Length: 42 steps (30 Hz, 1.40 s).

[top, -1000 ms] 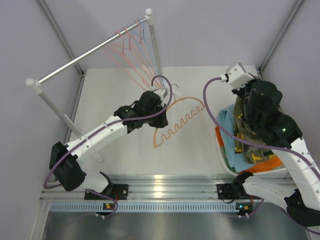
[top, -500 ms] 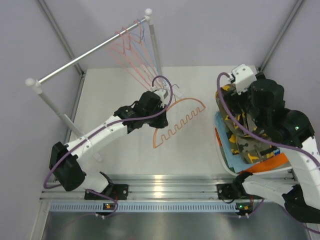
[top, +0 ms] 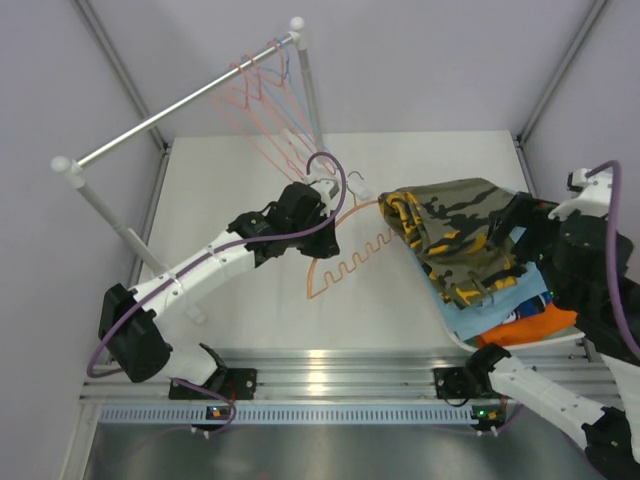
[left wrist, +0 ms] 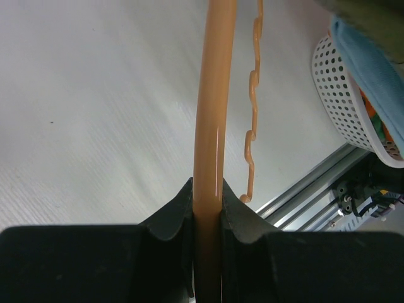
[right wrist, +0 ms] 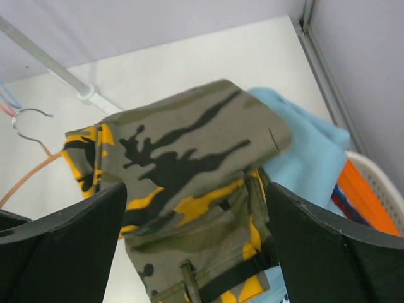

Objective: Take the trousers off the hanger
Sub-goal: Place the trousers in the bin.

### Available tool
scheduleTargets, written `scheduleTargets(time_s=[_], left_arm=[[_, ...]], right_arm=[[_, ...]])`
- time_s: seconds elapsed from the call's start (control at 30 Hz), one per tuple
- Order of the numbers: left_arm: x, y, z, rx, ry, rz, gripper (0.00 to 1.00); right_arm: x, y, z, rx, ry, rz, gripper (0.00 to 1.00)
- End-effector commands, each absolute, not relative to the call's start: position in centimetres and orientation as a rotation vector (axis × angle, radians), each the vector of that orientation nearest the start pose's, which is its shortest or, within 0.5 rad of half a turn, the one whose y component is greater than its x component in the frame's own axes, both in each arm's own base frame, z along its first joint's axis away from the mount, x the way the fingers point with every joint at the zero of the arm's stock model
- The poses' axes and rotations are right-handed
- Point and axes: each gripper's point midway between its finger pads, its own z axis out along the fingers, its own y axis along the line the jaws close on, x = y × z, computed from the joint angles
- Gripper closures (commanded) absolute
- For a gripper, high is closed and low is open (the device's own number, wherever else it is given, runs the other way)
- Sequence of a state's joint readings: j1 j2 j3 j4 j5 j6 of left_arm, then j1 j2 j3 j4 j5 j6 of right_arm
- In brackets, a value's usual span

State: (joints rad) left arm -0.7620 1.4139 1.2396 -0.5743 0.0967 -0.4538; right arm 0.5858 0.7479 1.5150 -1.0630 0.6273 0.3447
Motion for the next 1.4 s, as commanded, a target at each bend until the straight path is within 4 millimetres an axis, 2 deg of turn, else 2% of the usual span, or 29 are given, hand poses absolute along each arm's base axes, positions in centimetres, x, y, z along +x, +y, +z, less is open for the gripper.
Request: scheduleTargets(time_s=[0.0,0.03,0.07,0.1,0.2,0.27,0.3,0.47,0.57,0.6,0.67,0.77,0.83,0.97,1.07,1.17,1.37], left_arm=[[26.2,-31.1,23.4,0.434,2.246,-0.831,1.00],[26.0,-31.3,23.5,0.443,2.243,-0.847,1.00],[26.0,-31.4,23.9,0.446,2.230,-0.860,1.00],[26.0,-31.6,24.7,0.445,2.211,-0.876,1.00],[26.0,-32.3,27.0,0.475,2.145,-0.926,1.00],[25.9,-32.5,28.3,0.482,2.109,-0.941,1.00],[25.9,-32.7,29.3,0.486,2.083,-0.955,1.00],[24.1,-33.9,31.4,0.572,2.013,-1.019,1.00],[22.6,-35.1,31.8,0.652,1.977,-1.023,1.00],[22.5,-35.3,31.8,0.671,1.959,-0.999,1.00],[21.0,-36.3,31.9,0.731,1.933,-1.002,1.00],[20.3,-37.0,32.1,0.758,1.912,-0.986,1.00],[20.2,-37.2,32.0,0.763,1.912,-0.986,1.00],[20.0,-37.2,32.4,0.754,1.902,-0.982,1.00],[20.0,-37.0,32.5,0.746,1.895,-0.977,1.00],[19.8,-37.0,32.7,0.745,1.887,-0.980,1.00],[19.5,-37.1,32.7,0.749,1.886,-0.991,1.00]], right_arm=[[20.5,1.8,37.4,0.438,1.794,0.109,0.11],[21.0,2.5,35.2,0.416,1.837,0.097,0.12],[21.6,3.0,34.5,0.408,1.845,0.101,0.13],[21.9,3.3,32.7,0.401,1.884,0.078,0.16],[22.3,3.3,30.5,0.398,1.948,0.016,0.21],[22.1,2.4,30.2,0.428,1.943,-0.019,0.29],[21.8,2.0,29.8,0.435,1.949,-0.032,0.36],[20.1,0.2,30.0,0.512,1.920,-0.031,0.36],[19.2,-0.4,32.3,0.574,1.842,0.034,0.34],[19.0,-0.5,33.8,0.593,1.801,0.071,0.31],[18.8,-0.5,35.8,0.604,1.748,0.122,0.29],[19.7,0.5,37.2,0.587,1.721,0.173,0.28],[20.9,1.6,36.9,0.574,1.743,0.189,0.27],[22.4,2.5,34.1,0.625,1.794,0.179,0.26],[22.8,1.9,32.4,0.667,1.799,0.132,0.26],[23.4,1.6,31.6,0.693,1.774,0.132,0.29],[24.1,-0.1,31.6,0.729,1.735,0.063,0.33]])
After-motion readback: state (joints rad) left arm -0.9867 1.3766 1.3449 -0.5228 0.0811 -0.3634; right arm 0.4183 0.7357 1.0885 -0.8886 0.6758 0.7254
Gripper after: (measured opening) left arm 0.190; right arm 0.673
